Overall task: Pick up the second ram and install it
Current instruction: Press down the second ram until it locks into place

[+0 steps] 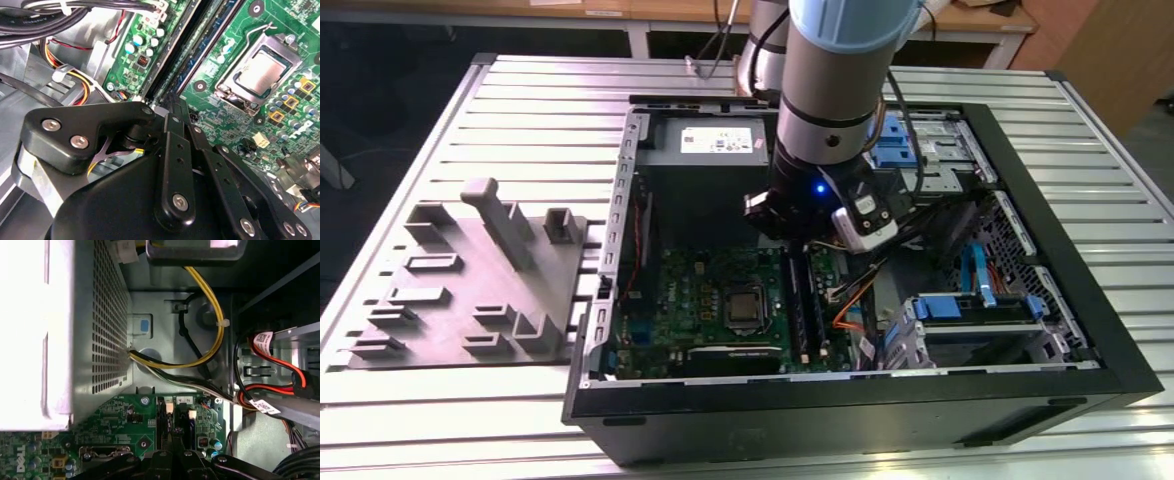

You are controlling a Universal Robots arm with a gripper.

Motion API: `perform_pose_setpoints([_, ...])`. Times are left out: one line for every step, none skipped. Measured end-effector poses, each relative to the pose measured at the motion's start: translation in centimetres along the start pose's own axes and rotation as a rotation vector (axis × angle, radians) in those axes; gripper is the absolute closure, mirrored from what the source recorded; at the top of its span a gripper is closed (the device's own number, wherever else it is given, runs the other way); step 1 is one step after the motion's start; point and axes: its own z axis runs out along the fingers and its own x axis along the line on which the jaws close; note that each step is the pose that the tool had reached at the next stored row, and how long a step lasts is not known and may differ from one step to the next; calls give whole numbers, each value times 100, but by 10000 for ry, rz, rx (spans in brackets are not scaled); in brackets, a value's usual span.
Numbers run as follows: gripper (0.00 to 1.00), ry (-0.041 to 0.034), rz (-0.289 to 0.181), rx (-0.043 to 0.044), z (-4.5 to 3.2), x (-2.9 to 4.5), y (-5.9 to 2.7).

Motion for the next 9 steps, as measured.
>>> perform_pose_setpoints([90,0,1,0,2,2,3])
perform_pose_setpoints([90,0,2,1,4,4,8])
perform_pose_setpoints([90,0,1,-1,8,5,15])
perform_pose_setpoints([90,0,1,-3,11,6,24])
perform_pose_setpoints([90,0,1,-3,15,8,33])
perform_pose_setpoints([90,0,1,-4,18,8,39])
perform_pose_setpoints([90,-1,-1,-8,25,8,40])
perform_pose_setpoints([90,0,-1,-9,34,8,41])
perform_pose_setpoints([90,0,0,-12,44,9,42])
